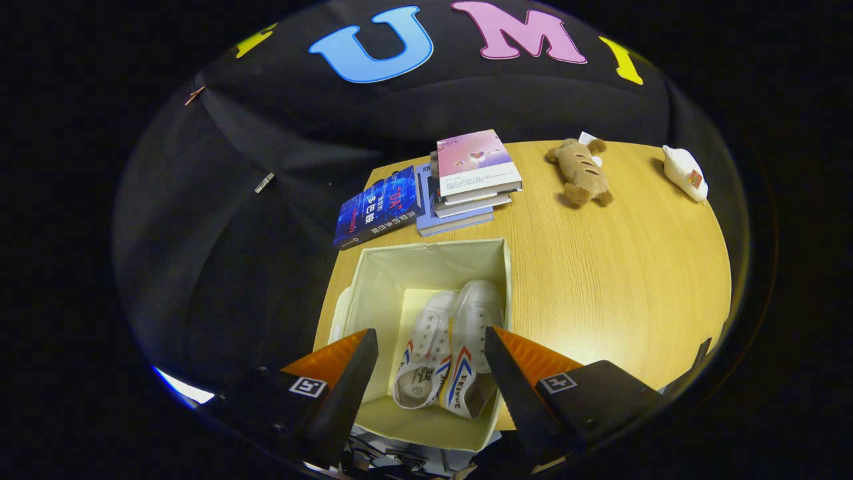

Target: Open the storage box then place both shoes into the box .Put the left shoe in first, then the right shoe, with the right side of both shoes facing outward in a uniform manner.

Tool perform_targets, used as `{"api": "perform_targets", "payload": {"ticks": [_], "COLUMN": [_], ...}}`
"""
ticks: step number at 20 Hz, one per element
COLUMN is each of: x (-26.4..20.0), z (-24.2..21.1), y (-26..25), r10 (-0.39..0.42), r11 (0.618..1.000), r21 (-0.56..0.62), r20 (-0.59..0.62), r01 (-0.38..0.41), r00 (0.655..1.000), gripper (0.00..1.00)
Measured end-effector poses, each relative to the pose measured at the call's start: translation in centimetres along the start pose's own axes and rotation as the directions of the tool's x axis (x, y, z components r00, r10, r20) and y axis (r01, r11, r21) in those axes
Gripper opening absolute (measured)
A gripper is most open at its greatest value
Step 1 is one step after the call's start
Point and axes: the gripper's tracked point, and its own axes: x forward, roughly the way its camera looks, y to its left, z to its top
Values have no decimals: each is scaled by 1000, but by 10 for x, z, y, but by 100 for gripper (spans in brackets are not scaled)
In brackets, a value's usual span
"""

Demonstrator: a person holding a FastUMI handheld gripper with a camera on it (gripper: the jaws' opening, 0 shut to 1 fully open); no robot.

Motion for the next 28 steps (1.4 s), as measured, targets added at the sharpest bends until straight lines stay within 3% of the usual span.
{"api": "perform_targets", "payload": {"ticks": [6,9,12,16,25,28], "x": [-52,-78,-107,-148,-216,-232], "z": [32,50,68,90,123,129], "y": [-50,-98,-147,-191,-251,-261], "r10": [21,-27,-89,-112,-112,-116], "r11": [997,991,971,949,933,932], "r21": [-76,-122,-180,-213,-197,-182], "r20": [136,222,332,466,639,667], "r01": [-11,56,156,234,302,312], "r00": [990,975,939,878,761,736], "gripper": [99,99,99,99,99,99]}}
